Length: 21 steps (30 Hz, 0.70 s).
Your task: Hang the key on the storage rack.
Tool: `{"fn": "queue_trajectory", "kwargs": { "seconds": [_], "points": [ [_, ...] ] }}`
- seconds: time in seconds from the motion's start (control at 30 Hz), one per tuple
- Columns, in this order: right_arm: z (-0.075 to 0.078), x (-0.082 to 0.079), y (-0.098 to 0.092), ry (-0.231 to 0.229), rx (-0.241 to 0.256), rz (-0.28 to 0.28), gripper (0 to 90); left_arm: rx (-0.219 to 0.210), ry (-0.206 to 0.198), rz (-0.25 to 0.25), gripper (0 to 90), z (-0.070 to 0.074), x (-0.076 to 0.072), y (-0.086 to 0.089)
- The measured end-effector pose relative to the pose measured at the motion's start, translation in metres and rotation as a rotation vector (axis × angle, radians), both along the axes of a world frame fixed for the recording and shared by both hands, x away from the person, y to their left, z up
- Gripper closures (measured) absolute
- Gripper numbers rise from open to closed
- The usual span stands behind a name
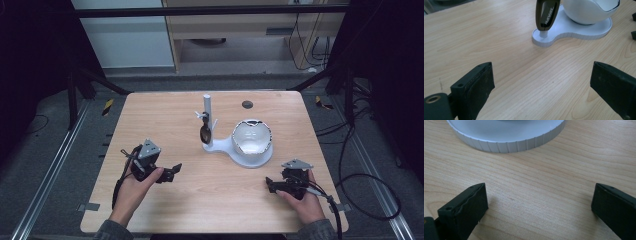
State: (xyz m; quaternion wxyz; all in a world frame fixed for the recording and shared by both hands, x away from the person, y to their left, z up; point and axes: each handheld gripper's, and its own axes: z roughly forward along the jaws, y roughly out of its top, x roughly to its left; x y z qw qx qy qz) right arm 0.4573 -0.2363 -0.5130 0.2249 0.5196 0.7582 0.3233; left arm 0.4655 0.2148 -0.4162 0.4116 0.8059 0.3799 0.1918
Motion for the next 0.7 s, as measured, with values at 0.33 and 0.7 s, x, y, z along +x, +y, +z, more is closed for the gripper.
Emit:
{"fn": "queue_trajectory", "kwargs": {
  "seconds": [0.33, 0.7],
  "points": [
    [0.0, 0.0, 0.0, 0.001, 0.001, 0.001, 1.0, 0.034, 0.05, 0.021, 4.7, -0.02, -0.006, 0.019],
    [0.0, -0.001, 0.0, 0.001, 0.0, 0.003, 1.0, 0.094, 0.12, 0.062, 4.6, -0.039, -0.007, 0.042]
  ]
}}
